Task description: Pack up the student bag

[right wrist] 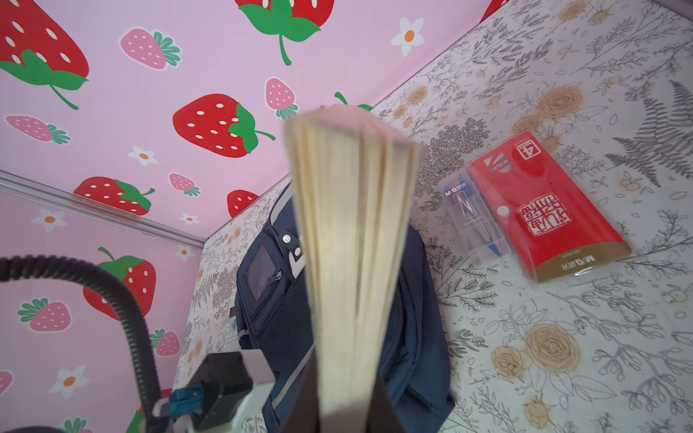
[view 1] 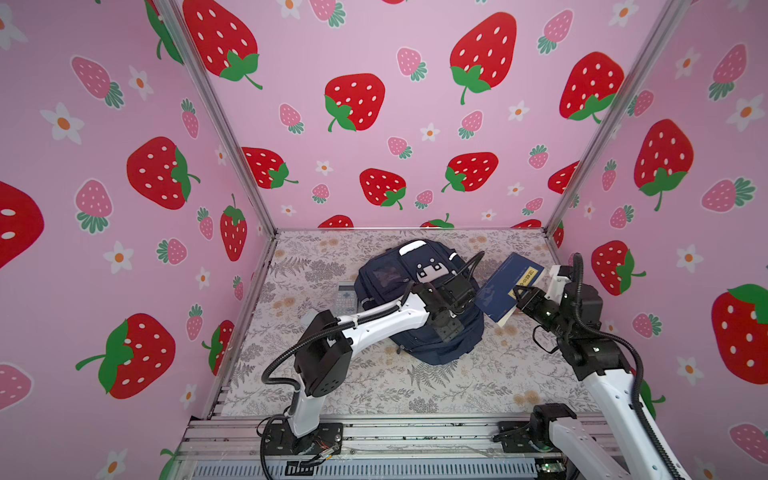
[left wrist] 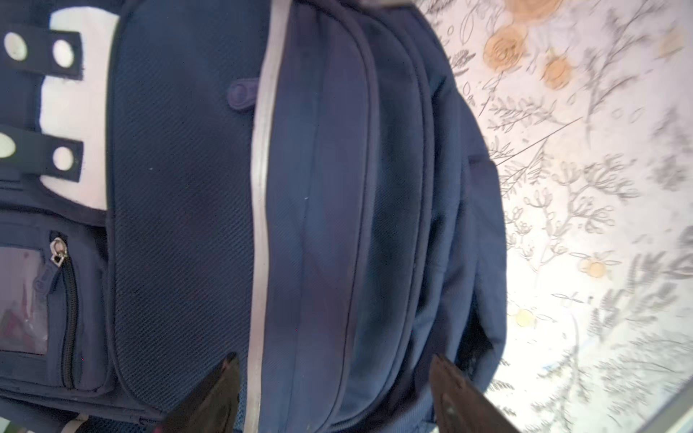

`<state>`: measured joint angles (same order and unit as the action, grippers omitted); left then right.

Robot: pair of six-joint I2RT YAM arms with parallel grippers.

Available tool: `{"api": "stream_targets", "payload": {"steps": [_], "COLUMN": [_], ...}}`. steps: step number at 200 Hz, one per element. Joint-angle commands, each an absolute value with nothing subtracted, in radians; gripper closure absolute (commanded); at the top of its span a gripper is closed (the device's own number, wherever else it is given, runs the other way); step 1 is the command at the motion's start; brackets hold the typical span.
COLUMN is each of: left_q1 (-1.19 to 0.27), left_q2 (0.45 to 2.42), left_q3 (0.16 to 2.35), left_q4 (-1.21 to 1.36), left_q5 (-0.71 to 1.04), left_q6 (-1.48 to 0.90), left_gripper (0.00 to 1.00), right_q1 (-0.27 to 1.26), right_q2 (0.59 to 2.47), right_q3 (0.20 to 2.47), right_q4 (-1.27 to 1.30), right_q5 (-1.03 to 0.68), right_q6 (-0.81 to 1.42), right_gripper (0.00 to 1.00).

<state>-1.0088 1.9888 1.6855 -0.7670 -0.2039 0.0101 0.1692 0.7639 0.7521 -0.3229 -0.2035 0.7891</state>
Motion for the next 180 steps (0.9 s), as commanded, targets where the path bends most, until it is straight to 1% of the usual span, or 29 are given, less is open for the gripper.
{"api": "stream_targets", "payload": {"steps": [1,14,19,45,66,95,106,114,118,159,180], "left_q1": [-1.027,-1.028,-1.028,-1.028,-1.027,-1.023,-1.016,-1.010,-1.008,-0.977,-0.948], "left_q2": [2.050,2.079,2.082,2.083,2.100,2.132,2.134,2.128,2.123,2.003,1.918], "left_q3": [1.748,1.759,1.759,1.739,1.738,1.749,1.750,1.751,1.749,1.746,1.725], "left_q4": [-0.798,-0.787,-0.777,-0.713,-0.687,-0.690,-0.692,-0.695,-0.695,-0.687,-0.650], "left_q5": [-0.409,-0.429,-0.432,-0.418,-0.376,-0.346,-0.337,-0.332,-0.328,-0.256,-0.142], "left_q6": [0.049,0.028,0.022,0.004,0.008,0.032,0.034,0.030,0.027,-0.004,-0.021], "left_gripper": [0.29,0.38,0.40,0.48,0.57,0.77,0.88,0.93,1.00,1.00,1.00], "right_q1": [0.152,0.150,0.149,0.147,0.145,0.145,0.145,0.145,0.144,0.144,0.143], "right_q2": [0.739,0.727,0.721,0.706,0.698,0.689,0.679,0.676,0.676,0.667,0.646], "right_q3": [0.736,0.727,0.723,0.713,0.711,0.732,0.739,0.749,0.756,0.800,0.785], "right_q4": [-0.327,-0.326,-0.348,-0.365,-0.374,-0.405,-0.413,-0.421,-0.426,-0.464,-0.452], "right_q5": [-0.235,-0.237,-0.234,-0.239,-0.238,-0.236,-0.232,-0.229,-0.229,-0.253,-0.303], "right_q6": [0.778,0.775,0.775,0.774,0.771,0.757,0.755,0.751,0.746,0.718,0.727], "right_gripper": [1.00,1.00,1.00,1.00,1.00,1.00,1.00,1.00,1.00,1.00,1.00]}}
